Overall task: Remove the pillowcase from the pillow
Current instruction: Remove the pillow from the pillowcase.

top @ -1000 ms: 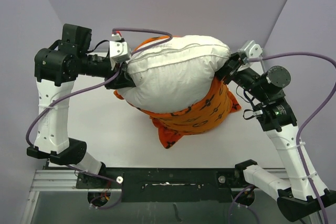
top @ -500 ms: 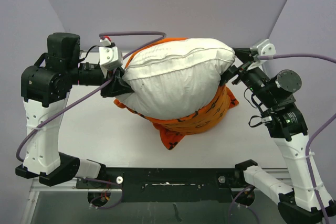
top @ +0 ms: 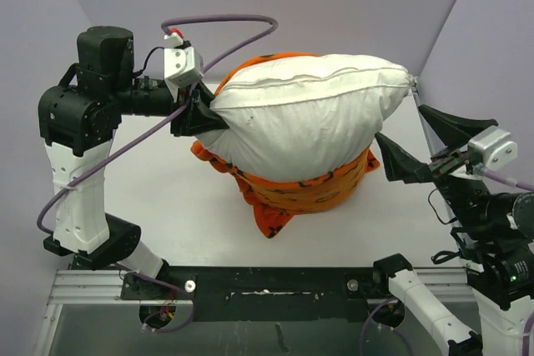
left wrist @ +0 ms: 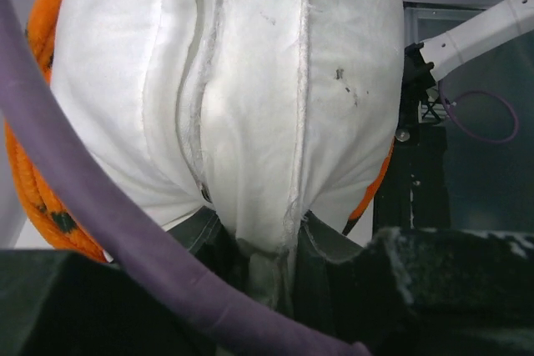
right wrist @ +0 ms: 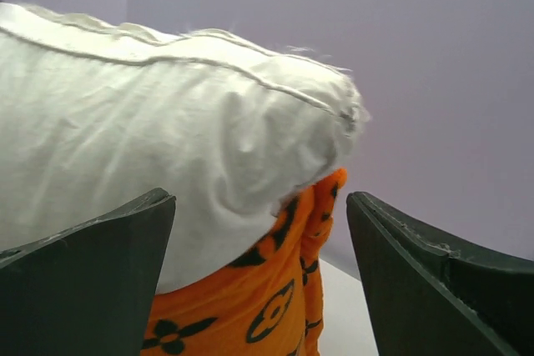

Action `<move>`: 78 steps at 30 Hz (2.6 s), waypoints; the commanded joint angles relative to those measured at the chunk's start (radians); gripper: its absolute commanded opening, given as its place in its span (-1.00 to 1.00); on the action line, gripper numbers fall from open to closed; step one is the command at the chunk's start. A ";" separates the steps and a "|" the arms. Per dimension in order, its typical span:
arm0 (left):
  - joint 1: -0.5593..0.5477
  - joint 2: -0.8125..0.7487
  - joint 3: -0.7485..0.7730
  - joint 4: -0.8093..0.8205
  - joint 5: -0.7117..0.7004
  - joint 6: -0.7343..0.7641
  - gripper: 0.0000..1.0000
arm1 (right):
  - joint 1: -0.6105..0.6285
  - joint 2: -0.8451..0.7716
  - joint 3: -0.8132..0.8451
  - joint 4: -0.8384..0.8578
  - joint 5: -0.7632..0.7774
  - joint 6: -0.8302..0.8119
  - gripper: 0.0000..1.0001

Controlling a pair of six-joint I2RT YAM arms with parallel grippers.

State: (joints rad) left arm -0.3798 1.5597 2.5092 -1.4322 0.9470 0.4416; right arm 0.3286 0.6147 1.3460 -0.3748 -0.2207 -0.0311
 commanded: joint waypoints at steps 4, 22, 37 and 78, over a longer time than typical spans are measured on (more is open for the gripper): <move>-0.145 0.062 0.094 0.453 -0.844 -0.225 -1.00 | -0.047 0.055 0.051 -0.018 -0.499 0.037 0.62; -0.169 0.171 0.067 0.857 -1.047 -0.047 -1.00 | -0.140 0.406 0.045 0.258 -0.492 0.201 0.72; -0.119 0.243 0.245 1.173 -1.036 0.095 -1.00 | -0.202 0.274 -0.029 0.233 -0.422 -0.021 0.93; -0.112 0.233 0.199 0.728 -1.006 -0.007 -1.00 | 0.160 0.229 -0.035 -0.005 -0.228 -0.021 0.65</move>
State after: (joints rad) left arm -0.5175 1.8019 2.6629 -0.9363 0.9218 0.5812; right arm 0.4908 0.6823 1.2697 -0.3885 -0.6258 -0.0067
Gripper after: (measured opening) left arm 0.293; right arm 0.817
